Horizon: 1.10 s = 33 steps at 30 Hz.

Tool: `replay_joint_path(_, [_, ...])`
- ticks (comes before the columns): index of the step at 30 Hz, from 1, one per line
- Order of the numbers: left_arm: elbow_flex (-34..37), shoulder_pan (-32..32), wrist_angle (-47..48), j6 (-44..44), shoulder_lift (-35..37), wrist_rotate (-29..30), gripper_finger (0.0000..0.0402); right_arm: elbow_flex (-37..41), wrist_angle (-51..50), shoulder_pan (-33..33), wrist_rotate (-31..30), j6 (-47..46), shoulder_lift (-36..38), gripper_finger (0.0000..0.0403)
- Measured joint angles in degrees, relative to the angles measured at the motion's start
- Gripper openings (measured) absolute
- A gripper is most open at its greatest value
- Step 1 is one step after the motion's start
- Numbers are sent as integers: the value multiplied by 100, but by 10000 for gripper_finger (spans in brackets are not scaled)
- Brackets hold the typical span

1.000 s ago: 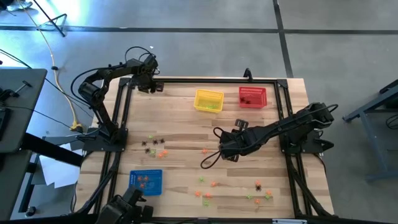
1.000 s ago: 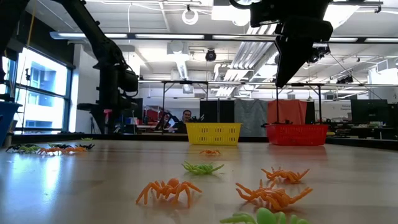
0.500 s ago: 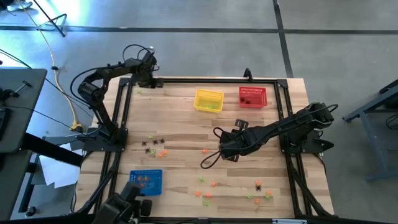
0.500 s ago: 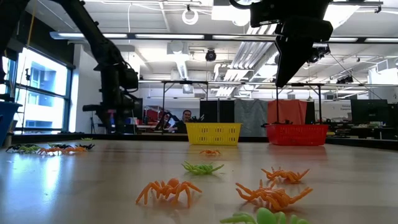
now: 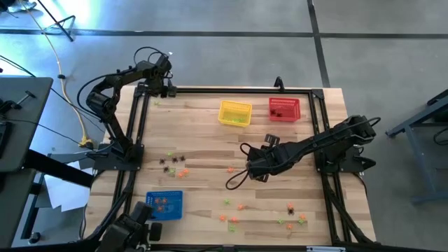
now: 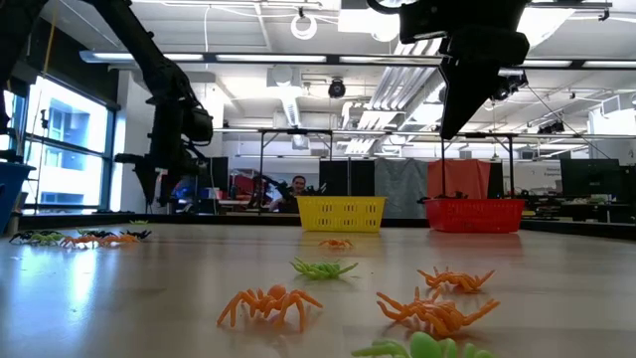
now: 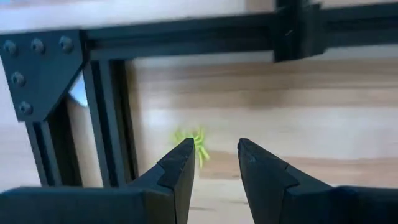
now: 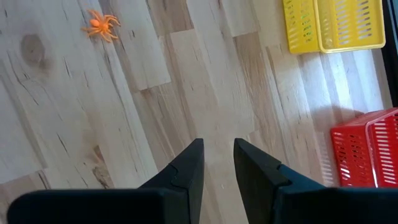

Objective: Sort Halloween decoration
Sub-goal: Put the green spider toy into the yellow bin

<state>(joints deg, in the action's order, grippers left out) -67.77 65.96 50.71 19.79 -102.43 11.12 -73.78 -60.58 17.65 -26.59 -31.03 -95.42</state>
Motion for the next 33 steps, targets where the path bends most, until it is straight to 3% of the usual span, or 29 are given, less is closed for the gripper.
replay_joint_path(8, [-279,-13,836,-91,-377,67,109,0,3,0,-15,26,0,83])
replay_joint_path(21, [-1588,-412,2772,49,-2423,1307,88,2,-14,0,-10,2,0,83])
replay_joint_path(33, [-1604,-551,2531,-704,-2415,1370,88,2,4,-47,4,151,0,83])
